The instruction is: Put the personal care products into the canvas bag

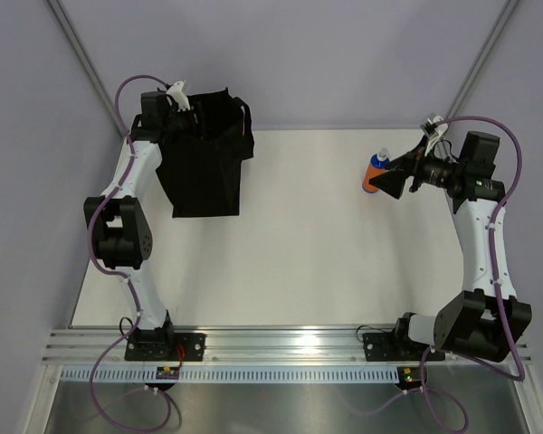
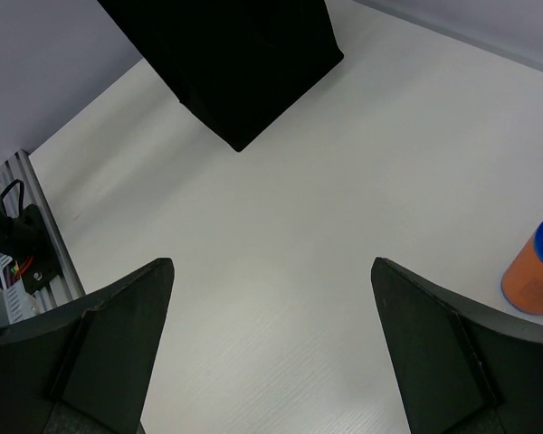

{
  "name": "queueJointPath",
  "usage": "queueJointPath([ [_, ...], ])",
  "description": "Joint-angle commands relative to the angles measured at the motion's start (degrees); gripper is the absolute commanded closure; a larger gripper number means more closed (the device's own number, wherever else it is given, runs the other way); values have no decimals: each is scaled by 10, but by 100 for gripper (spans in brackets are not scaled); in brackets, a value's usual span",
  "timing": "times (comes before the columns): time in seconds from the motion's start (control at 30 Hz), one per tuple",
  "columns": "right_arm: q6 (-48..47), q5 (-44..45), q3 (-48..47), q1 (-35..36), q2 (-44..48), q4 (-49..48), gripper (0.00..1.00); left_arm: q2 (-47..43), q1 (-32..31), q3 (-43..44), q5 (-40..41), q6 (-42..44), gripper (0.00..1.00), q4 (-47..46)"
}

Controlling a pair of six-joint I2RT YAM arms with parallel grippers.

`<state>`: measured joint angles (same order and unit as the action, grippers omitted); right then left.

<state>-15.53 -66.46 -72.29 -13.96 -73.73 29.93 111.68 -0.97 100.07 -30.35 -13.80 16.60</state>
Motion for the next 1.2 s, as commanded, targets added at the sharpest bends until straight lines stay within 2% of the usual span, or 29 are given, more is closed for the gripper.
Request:
queueJointPath([
  [0.0, -10, 18, -12, -2, -13, 14, 1, -9, 1, 36, -49, 21, 90, -20],
  [0.1, 12, 78, -7, -2, -19, -6, 0, -3, 2, 19, -27, 6, 60, -24],
  [0.13, 25, 136, -3, -2, -18, -17, 0, -1, 2, 16, -22, 2, 50, -24],
  [0.17, 75, 177, 2, -2, -15, -54, 0, -4, 3, 16, -17, -9, 46, -27],
  [0.23, 109, 274, 4, -2, -15, -68, 1, -9, 4, 21, -23, -19, 36, -32],
  [0.27, 130, 297, 3, -2, -16, -77, 0, -13, 3, 28, -20, -31, 23, -41],
  [0.33, 152, 353, 7, -2, -12, -87, 0, -28, 4, 39, -20, -40, 6, -48],
  [0.37, 178, 368, 9, -2, -12, -96, 1, -31, 4, 56, -19, -46, 1, -48],
  [0.5, 212, 428, 23, -2, -28, -99, 1, -66, 4, 81, -15, -64, 1, -48],
  [0.63, 215, 447, 3, 12, -83, -68, 0, -126, 4, 63, 35, -80, 1, -66],
  [0.8, 188, 508, -35, 61, -162, -62, 0, -222, -14, 48, 99, -39, 1, -56],
  [0.9, 178, 539, -70, 73, -210, -62, 1, -310, -25, -8, 98, -42, 1, -76],
  [1.0, 172, 561, -103, 82, -252, -61, 1, -420, -35, -124, 79, -57, 1, -132],
  [1.03, 163, 569, -111, 91, -263, -62, 1, -449, -38, -194, 66, -63, 1, -160],
  [1.13, 159, 587, -142, 103, -301, -63, 1, -554, -38, -293, 36, -88, 1, -188],
  [1.17, 159, 590, -157, 108, -309, -65, 1, -579, -38, -358, 25, -94, 1, -203],
])
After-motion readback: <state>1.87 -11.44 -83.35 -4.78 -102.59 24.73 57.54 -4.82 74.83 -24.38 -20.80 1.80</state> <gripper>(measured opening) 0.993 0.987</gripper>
